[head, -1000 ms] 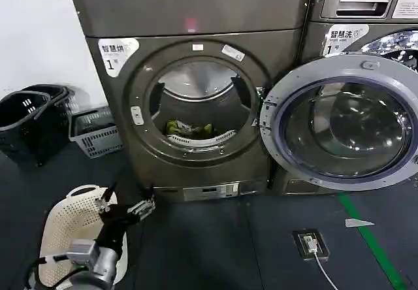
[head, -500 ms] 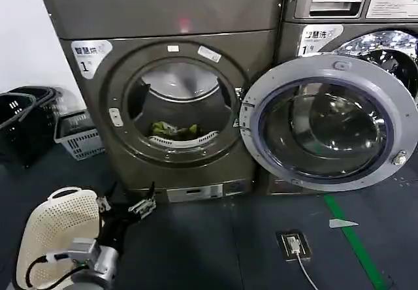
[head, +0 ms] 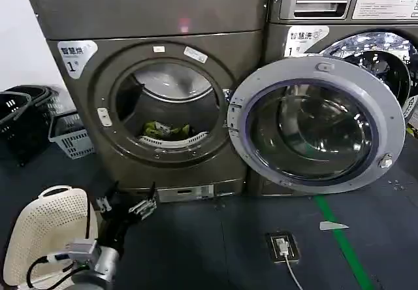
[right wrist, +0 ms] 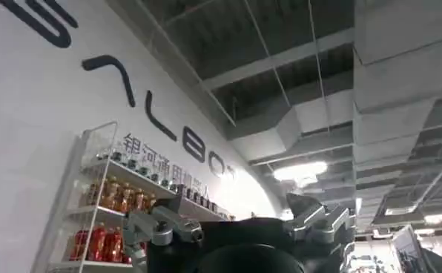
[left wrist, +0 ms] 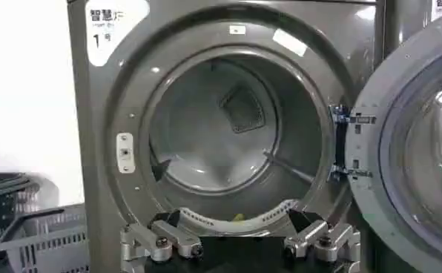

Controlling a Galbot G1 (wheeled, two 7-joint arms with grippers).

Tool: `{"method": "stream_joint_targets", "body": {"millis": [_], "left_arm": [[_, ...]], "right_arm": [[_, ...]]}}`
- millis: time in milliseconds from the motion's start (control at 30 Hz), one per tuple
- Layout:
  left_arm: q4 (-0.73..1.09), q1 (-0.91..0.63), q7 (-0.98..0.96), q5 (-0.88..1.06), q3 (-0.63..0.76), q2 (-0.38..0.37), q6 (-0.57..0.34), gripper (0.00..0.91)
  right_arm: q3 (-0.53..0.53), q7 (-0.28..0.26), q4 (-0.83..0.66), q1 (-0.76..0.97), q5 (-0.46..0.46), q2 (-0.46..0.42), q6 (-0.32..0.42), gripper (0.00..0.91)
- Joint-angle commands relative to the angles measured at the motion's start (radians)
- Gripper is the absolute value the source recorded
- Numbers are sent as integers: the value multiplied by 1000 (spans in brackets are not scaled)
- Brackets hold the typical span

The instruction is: Grasp the clothes from the dryer.

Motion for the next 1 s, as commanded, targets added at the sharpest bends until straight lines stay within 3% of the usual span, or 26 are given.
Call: {"method": "stream_joint_targets", "body": {"millis": [33, 667, 1000], "left_arm": [[-1, 0, 2, 0, 0, 1, -3, 907], [-8, -1, 20, -9, 8, 6, -54, 907], [-2, -8, 20, -9, 7, 3, -54, 907]], "right_arm": [[0, -1, 1, 0, 0, 0, 1, 907], [4, -15, 14, -6, 31, 4, 67, 907], [-2, -55, 16, -7, 31, 17, 117, 907]]}}
